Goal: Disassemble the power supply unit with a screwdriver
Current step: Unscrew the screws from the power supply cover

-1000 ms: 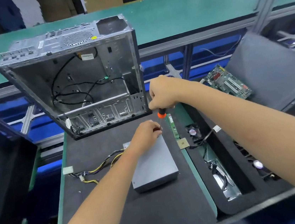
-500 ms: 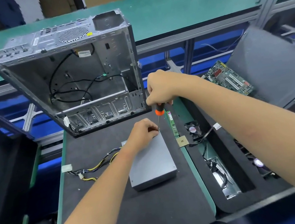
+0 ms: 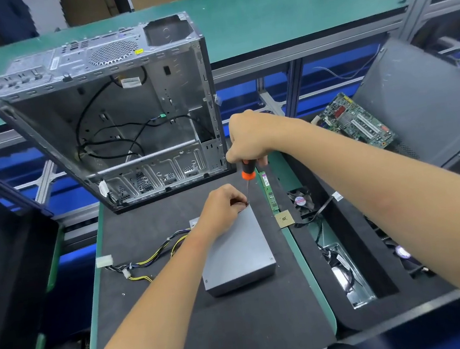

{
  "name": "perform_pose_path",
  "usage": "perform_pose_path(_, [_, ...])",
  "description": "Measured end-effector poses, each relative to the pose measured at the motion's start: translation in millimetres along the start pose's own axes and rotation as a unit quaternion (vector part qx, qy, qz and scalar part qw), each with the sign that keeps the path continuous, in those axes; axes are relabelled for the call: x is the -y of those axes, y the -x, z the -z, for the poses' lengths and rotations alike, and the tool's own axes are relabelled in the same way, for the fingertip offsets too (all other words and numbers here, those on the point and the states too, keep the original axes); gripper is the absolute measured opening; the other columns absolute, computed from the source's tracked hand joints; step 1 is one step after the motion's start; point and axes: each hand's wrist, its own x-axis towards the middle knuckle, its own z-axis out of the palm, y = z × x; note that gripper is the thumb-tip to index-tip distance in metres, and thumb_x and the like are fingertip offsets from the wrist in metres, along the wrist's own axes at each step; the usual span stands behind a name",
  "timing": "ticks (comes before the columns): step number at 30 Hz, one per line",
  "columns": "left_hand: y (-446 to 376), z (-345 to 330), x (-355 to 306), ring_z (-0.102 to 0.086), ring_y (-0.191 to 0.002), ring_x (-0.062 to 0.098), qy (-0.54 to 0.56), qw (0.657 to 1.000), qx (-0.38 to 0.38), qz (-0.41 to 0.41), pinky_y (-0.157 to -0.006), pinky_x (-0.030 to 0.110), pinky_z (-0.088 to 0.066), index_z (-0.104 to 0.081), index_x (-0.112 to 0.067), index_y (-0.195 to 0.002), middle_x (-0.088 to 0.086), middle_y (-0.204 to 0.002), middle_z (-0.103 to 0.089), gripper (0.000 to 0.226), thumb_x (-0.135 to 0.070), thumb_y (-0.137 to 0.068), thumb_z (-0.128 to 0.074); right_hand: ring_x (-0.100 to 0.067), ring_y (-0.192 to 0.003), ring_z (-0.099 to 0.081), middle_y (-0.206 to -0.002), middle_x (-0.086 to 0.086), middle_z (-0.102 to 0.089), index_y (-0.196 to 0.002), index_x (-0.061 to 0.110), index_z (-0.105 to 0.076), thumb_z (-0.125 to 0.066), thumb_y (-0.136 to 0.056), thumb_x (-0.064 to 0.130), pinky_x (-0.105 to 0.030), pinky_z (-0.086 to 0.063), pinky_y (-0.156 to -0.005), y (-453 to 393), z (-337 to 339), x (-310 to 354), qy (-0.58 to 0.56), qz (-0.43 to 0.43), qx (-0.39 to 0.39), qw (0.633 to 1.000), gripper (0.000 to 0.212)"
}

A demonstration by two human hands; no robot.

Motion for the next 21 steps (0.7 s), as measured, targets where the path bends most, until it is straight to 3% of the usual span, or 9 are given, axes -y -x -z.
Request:
perform_pose_path(3, [0, 2, 2, -0.06, -0.086, 0.013, 0.015, 1.0, 0.012, 0.007, -0.082, 0.021, -0.048, -0.072, -0.01, -0.089, 0.0, -0.094, -0.062, 0.012, -0.001, -0.085, -0.066, -0.019, -0.04, -0.063, -0.035, -0.003, -0.056, -0.065, 0.01, -0.045, -0.06, -0.079, 0.016, -0.019, -0.039, -0.043, -3, 1, 1, -0.018, -0.037, 0.006, 0.999, 0.021])
perform_pose_path(7, [0, 3, 5, -0.06, -0.084, 0.01, 0.039, 0.999, 0.014, 0.02, -0.077, 0.013, -0.046, -0.072, -0.011, -0.087, -0.003, -0.091, -0.061, 0.012, -0.001, -0.083, -0.067, -0.006, -0.029, -0.054, -0.031, 0.008, -0.052, -0.064, 0.009, -0.052, -0.067, -0.085, 0.016, -0.014, -0.043, -0.032, -3, 3, -3, -0.094, -0.038, -0.011, 0.995, 0.026])
perform_pose_path(14, [-1, 1, 7, -0.058, -0.078, 0.012, 0.062, 0.998, 0.013, 0.025, -0.067, 0.005, -0.041, -0.069, -0.01, -0.082, 0.004, -0.094, -0.062, 0.014, 0.003, -0.083, -0.065, -0.026, -0.05, -0.059, -0.054, -0.015, -0.065, -0.057, 0.009, -0.043, -0.056, -0.079, 0.012, -0.024, -0.042, -0.047, 10, -3, 16, 0.063, 0.06, 0.019, 0.996, 0.026])
perform_pose_path(17, [-1, 1, 9, -0.055, -0.076, 0.01, 0.074, 0.997, 0.017, 0.024, -0.069, 0.009, -0.041, -0.069, -0.013, -0.08, 0.002, -0.093, -0.061, 0.015, 0.001, -0.083, -0.066, -0.022, -0.045, -0.053, -0.05, -0.013, -0.062, -0.056, 0.009, -0.043, -0.057, -0.078, 0.011, -0.025, -0.042, -0.048, 12, -2, 19, 0.109, 0.106, 0.021, 0.988, 0.026])
perform_pose_path(21, [0, 0, 11, -0.055, -0.077, 0.007, 0.08, 0.997, 0.01, 0.022, -0.068, 0.004, -0.04, -0.069, -0.016, -0.08, -0.001, -0.093, -0.061, 0.01, -0.006, -0.081, -0.071, -0.022, -0.047, -0.058, -0.053, -0.014, -0.065, -0.059, 0.009, -0.048, -0.058, -0.08, 0.016, -0.026, -0.048, -0.053, 7, -1, 16, 0.112, 0.085, 0.003, 0.99, 0.025])
